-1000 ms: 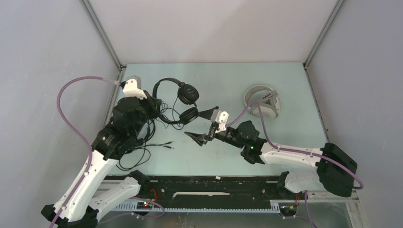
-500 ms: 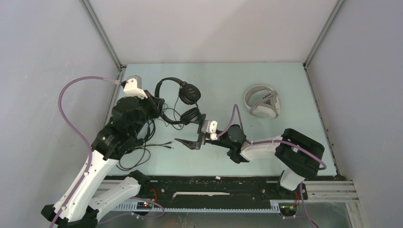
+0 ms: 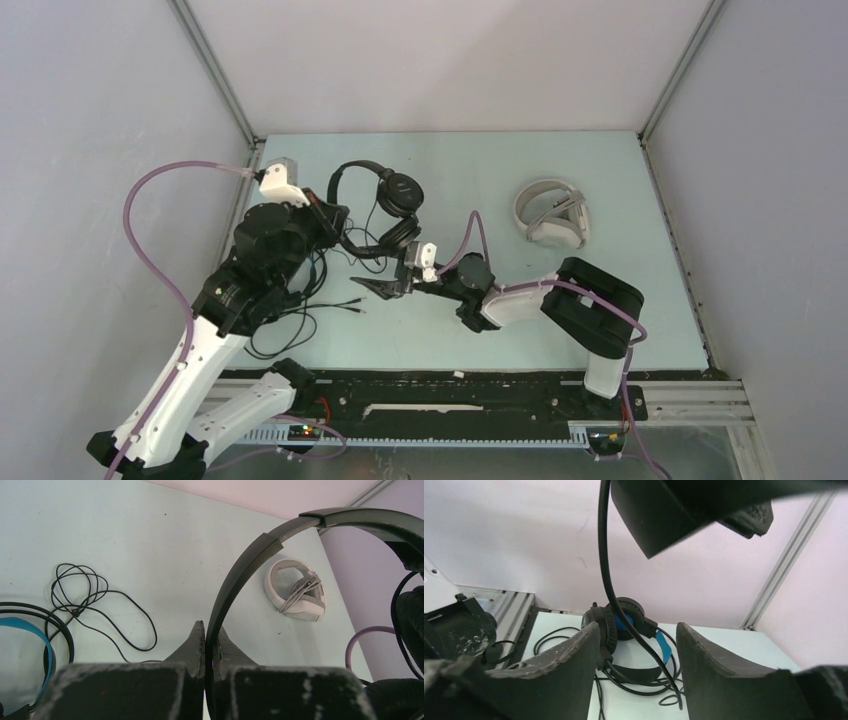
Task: Wrap the headphones
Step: Wrap the headphones cable around the headphones.
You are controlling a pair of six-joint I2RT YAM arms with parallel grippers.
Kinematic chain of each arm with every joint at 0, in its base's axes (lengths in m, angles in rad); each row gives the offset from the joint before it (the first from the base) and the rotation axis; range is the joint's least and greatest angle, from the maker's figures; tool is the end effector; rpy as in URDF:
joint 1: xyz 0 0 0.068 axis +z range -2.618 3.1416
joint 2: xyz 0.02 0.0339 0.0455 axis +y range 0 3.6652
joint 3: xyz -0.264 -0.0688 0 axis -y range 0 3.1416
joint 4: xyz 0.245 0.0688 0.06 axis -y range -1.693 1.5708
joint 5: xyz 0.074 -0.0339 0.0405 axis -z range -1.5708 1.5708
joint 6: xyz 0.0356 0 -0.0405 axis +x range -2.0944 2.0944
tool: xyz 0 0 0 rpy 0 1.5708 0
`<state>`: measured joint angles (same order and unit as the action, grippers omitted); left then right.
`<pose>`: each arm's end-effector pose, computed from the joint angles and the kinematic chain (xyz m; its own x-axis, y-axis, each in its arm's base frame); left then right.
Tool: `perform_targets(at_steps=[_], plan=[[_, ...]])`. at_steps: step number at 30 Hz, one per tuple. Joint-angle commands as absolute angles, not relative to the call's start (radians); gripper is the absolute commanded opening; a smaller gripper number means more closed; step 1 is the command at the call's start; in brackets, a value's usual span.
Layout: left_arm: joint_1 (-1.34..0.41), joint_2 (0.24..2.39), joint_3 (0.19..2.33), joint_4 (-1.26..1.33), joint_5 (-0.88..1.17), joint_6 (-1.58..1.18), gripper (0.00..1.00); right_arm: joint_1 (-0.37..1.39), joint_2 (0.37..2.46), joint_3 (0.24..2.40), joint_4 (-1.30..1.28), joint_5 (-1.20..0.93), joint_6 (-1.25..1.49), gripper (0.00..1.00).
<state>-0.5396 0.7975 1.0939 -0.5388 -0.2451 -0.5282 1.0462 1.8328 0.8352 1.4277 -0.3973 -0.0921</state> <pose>0.1398 -0.0736 0.4053 -0.3272 -0.3739 -0.8678 0.1522 0.8855 -0.4389 0.1728 0.3261 0.2397 0.2976 0.3449 -0.8902 -0.9509 0.1900 -0.2442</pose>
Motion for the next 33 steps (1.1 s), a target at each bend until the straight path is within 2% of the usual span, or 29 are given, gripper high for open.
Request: perform_targets(at_steps=[1,4,7,16,22,33], plan=[[-0.534,0.782,1.166,-0.461,-0.195,-0.57,0.0,1.031,1.85,0.873,1.494,-0.408,-0.032,0.51],[-0.534,0.776,1.164,-0.458,-0.184,-0.577,0.0,1.013,1.847,0.85,1.512,-0.397,-0.005,0.23],[-0.534,0.766,1.166,-0.469,-0.198,-0.576,0.0,0.999,1.819,0.802,1.515,-0.373,-0.005,0.01],[-0.528,0.749,1.2,-0.511,-0.223,-0.555,0.0,0.958,1.697,0.623,1.516,-0.286,-0.028,0.0],[-0.522,0.74,1.205,-0.523,-0.246,-0.543,0.0,0.936,1.663,0.58,1.516,-0.265,-0.03,0.0],[-0.503,0.768,1.234,-0.513,-0.38,-0.477,0.0,0.978,1.622,0.5,1.514,-0.32,-0.094,0.0]])
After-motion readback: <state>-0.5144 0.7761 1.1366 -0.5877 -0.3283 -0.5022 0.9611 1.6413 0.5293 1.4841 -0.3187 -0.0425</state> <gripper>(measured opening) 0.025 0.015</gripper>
